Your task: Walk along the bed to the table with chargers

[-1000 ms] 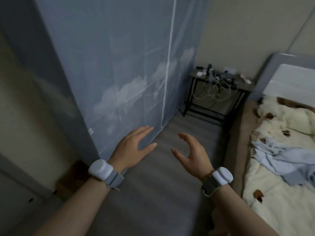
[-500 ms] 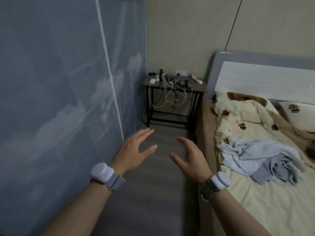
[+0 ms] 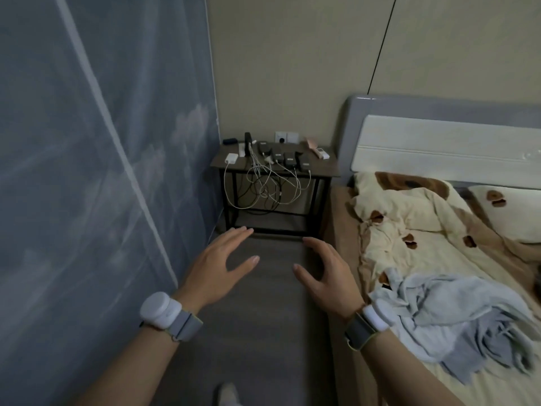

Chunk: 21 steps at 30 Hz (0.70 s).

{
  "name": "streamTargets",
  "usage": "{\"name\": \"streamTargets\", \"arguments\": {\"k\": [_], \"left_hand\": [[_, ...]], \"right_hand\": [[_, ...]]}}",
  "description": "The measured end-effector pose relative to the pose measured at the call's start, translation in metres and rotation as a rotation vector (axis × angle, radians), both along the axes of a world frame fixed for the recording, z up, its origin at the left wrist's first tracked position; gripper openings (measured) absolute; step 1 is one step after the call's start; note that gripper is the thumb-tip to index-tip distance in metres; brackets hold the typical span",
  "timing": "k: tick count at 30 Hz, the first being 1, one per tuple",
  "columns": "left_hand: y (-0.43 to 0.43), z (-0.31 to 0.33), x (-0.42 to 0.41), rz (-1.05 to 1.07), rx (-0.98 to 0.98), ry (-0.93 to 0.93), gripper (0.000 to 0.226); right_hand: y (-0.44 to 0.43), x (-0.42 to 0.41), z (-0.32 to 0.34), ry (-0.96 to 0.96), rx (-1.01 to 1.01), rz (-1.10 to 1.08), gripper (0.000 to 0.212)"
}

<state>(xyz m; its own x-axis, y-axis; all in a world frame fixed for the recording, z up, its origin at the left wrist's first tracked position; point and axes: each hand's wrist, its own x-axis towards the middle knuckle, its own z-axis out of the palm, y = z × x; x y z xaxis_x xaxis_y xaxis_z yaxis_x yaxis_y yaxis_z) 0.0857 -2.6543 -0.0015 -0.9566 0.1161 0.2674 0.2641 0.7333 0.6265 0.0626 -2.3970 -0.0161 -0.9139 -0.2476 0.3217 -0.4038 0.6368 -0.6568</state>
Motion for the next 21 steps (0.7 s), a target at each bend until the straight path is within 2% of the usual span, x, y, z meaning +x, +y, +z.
{"name": "streamTargets", "arguments": {"k": [6, 12, 21], "left_hand": [[-0.042, -0.009, -0.146, -0.037, 0.064, 0.006, 0.071], [-0.065, 0.013, -0.275, -0.093, 0.023, 0.016, 0.067], [-0.065, 0.004, -0.421, -0.11, -0.015, -0.013, 0.063]], "right_hand": [[-0.044, -0.134, 0.003, 0.003, 0.039, -0.044, 0.056], [-0.066, -0.242, 0.021, 0.026, 0.026, -0.107, 0.053], [-0.063, -0.384, 0.007, -0.026, 0.04, -0.149, 0.057]]}}
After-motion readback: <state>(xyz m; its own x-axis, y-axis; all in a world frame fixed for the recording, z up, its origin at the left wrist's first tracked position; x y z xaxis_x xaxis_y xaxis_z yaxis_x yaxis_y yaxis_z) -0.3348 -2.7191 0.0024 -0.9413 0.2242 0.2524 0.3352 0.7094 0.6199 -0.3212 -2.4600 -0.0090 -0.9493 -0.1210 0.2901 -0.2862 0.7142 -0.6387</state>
